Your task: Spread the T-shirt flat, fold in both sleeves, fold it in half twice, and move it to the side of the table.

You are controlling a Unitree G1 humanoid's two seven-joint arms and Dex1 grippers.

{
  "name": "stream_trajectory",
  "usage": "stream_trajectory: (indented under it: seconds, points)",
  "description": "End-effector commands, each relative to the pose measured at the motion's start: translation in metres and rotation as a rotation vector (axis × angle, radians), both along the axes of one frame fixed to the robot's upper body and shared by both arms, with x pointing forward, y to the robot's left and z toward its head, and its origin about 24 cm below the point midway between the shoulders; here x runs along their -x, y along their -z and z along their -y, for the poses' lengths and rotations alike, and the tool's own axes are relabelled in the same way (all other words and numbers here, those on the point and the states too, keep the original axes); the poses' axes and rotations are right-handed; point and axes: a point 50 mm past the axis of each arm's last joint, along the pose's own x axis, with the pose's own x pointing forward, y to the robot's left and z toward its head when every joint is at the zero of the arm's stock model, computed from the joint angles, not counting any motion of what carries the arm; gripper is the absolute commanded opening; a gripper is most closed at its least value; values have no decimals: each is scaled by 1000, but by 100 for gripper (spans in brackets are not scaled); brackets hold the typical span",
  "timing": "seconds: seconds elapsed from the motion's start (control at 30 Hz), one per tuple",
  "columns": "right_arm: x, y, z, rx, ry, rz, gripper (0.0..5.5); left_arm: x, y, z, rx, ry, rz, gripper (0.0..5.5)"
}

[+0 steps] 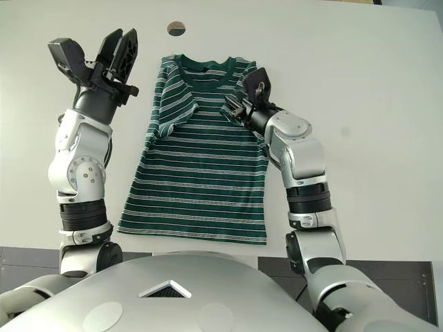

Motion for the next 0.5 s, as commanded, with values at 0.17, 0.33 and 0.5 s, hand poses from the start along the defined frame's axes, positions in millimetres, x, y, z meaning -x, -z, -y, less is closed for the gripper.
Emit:
stream_trajectory:
  seconds: [0.17,0.33,0.5]
  points:
    - [34,-53,8,-67,-191,367,217,-3,31,-67,-265,-374,-230,174]
    - [57,-55,37,234,-330,589,217,12,26,-76,-449,-309,-123,174]
    - [80,-32,75,767,-525,788,217,52,29,-73,-844,23,118,174]
